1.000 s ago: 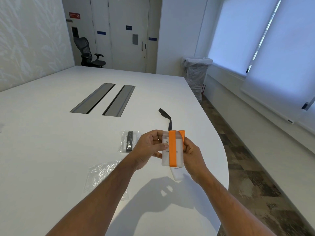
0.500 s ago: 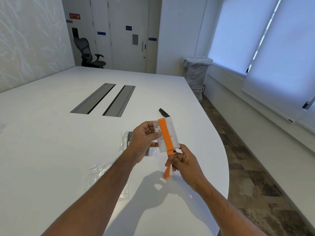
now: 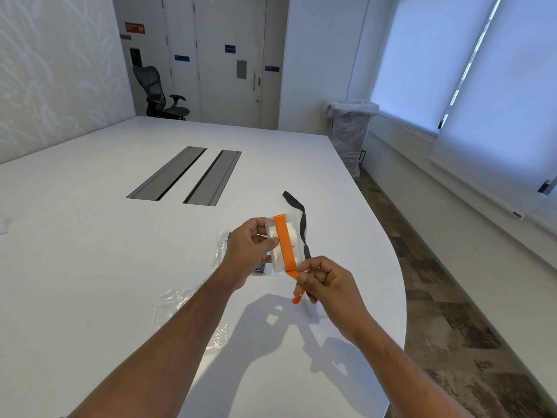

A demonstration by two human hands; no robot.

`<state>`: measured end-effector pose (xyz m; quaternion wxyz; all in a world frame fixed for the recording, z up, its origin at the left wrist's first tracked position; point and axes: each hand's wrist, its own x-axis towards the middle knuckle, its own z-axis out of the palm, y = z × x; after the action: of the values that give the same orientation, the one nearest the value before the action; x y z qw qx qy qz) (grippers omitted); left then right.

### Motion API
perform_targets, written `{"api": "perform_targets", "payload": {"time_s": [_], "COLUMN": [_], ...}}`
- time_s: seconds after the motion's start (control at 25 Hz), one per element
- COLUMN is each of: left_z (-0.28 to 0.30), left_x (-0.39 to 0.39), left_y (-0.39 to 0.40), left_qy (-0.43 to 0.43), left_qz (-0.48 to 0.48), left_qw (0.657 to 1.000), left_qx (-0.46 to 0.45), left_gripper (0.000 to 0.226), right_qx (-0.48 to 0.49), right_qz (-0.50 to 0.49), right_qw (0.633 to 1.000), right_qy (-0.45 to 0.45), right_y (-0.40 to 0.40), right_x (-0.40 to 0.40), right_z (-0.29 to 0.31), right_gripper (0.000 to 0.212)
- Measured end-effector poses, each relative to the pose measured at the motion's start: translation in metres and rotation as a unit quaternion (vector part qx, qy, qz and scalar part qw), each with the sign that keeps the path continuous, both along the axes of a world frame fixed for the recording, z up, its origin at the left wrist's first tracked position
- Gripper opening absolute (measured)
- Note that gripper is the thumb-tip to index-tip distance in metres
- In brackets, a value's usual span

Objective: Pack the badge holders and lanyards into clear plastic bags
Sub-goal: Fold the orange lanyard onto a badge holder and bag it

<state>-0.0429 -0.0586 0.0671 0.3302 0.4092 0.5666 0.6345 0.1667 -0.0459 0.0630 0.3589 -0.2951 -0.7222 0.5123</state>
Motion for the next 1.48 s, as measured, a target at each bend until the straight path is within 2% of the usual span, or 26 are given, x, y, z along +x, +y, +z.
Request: {"api": "perform_targets", "payload": {"time_s": [0.16, 0.28, 0.36, 0.52, 0.76, 1.0, 1.48], "left_z": [-0.008, -0.014, -0.015, -0.018, -0.023, -0.026, -0.04], "left_x": [0.002, 0.006, 0.009, 0.014, 0.022, 0.021, 0.011], "left_y": [-0.007, -0.012, -0.015, -0.018, -0.023, -0.036, -0.049], "left_qy": [0.03, 0.028, 0.042, 0.063, 0.096, 0.099, 0.061], "left_qz": [-0.049, -0.093, -0.113, -0.143, -0.181, -0.194, -0.191], "left_qw": [0.998, 0.995, 0.993, 0.987, 0.978, 0.975, 0.977], "left_qx": [-0.002, -0.006, -0.01, -0.023, -0.046, -0.052, -0.079], "left_gripper": [0.029, 0.028, 0.026, 0.027, 0.028, 0.03, 0.036], "right_qx": [-0.028, -0.022, 0.018, 0.091, 0.21, 0.191, 0.27], "right_qz": [0.05, 0.084, 0.054, -0.081, -0.158, -0.18, -0.055], "right_qw": [0.996, 0.995, 0.998, 0.99, 0.952, 0.954, 0.925], "right_qy": [0.062, 0.055, 0.001, -0.068, -0.155, -0.143, -0.262], "right_y": [0.005, 0.012, 0.016, 0.024, 0.03, 0.032, 0.023], "right_x": [0.004, 0.007, 0.007, -0.002, -0.013, -0.013, -0.011], "right_z": [0.013, 0.024, 0.027, 0.026, 0.021, 0.009, -0.015], "right_gripper": [0.009, 0.024, 0.032, 0.009, 0.01, 0.008, 0.019]}}
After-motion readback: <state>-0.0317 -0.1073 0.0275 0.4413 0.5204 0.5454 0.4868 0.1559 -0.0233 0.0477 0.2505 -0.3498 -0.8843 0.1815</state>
